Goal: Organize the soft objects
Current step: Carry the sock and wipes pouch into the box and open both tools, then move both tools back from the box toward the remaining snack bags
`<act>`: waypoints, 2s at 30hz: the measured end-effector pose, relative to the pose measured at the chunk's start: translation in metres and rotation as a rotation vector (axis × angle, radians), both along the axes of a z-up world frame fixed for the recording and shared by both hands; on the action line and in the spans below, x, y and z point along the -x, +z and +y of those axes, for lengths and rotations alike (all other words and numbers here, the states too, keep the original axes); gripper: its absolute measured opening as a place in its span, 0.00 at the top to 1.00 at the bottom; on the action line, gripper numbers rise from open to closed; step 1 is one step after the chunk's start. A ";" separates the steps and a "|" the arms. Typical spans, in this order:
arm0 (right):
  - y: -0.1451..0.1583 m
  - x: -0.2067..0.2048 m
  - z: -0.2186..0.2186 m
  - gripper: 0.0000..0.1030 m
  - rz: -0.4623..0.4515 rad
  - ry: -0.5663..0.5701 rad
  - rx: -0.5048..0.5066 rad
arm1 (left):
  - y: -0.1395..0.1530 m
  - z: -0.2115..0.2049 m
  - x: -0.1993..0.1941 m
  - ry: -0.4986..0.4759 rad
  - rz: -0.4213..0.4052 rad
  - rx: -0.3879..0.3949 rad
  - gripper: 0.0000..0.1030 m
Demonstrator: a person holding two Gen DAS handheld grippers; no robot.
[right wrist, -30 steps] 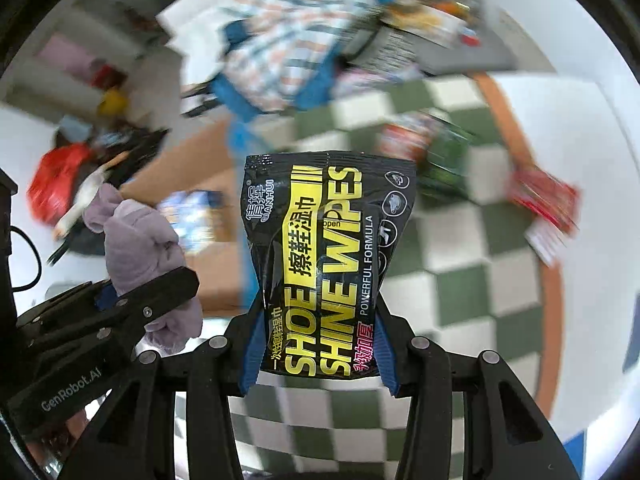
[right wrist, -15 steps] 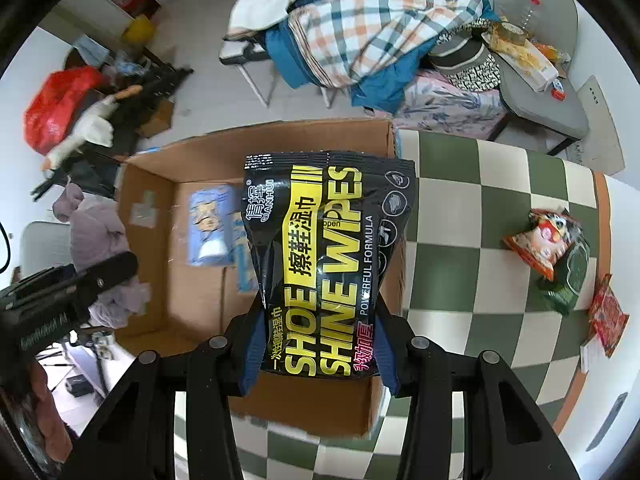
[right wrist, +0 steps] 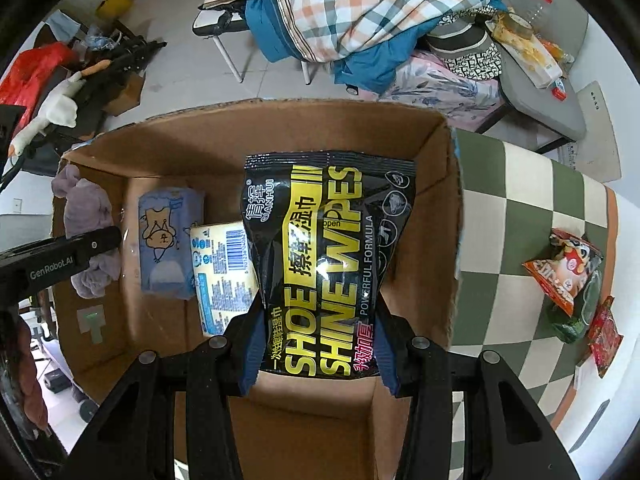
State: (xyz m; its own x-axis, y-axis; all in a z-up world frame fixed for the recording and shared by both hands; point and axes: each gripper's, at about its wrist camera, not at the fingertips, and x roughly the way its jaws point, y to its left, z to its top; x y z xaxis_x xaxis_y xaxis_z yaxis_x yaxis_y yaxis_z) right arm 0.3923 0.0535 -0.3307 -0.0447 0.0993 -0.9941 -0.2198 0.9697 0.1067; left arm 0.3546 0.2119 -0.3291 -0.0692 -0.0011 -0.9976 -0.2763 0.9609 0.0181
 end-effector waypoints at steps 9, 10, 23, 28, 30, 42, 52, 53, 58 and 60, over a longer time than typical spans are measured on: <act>-0.013 -0.003 -0.005 0.37 0.011 -0.021 0.007 | -0.008 -0.001 -0.005 0.003 0.030 0.016 0.61; -0.012 -0.003 -0.006 0.28 0.006 -0.026 0.005 | -0.007 0.000 -0.005 0.006 0.027 0.022 0.60; 0.012 0.019 -0.005 0.00 -0.033 -0.028 -0.018 | 0.028 0.005 0.018 0.002 -0.063 0.031 0.04; 0.021 0.039 -0.003 0.00 -0.043 -0.018 -0.002 | 0.044 -0.004 0.043 -0.008 -0.116 0.039 0.04; 0.025 0.047 -0.002 0.00 -0.052 -0.009 0.002 | 0.053 -0.009 0.055 -0.019 -0.142 0.018 0.04; 0.067 0.104 -0.008 0.00 -0.131 0.027 -0.017 | 0.101 -0.028 0.125 -0.015 -0.285 -0.001 0.04; 0.120 0.157 -0.026 0.00 -0.236 0.014 -0.046 | 0.150 -0.043 0.174 -0.020 -0.384 0.010 0.04; 0.125 0.163 -0.029 0.00 -0.241 0.011 -0.054 | 0.155 -0.043 0.179 -0.016 -0.393 0.015 0.04; 0.150 0.186 -0.044 0.00 -0.275 -0.008 -0.094 | 0.169 -0.048 0.194 -0.040 -0.413 0.002 0.04; 0.157 0.192 -0.047 0.00 -0.282 -0.009 -0.111 | 0.173 -0.048 0.197 -0.047 -0.412 -0.011 0.04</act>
State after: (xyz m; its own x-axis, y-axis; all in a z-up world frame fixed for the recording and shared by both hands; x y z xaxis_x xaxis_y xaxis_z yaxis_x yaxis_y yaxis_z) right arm 0.2004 0.0066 -0.1741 0.2330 0.2071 -0.9502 -0.2469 0.9576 0.1482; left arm 0.1581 0.1638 -0.1565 0.3360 0.0033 -0.9419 -0.2184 0.9730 -0.0744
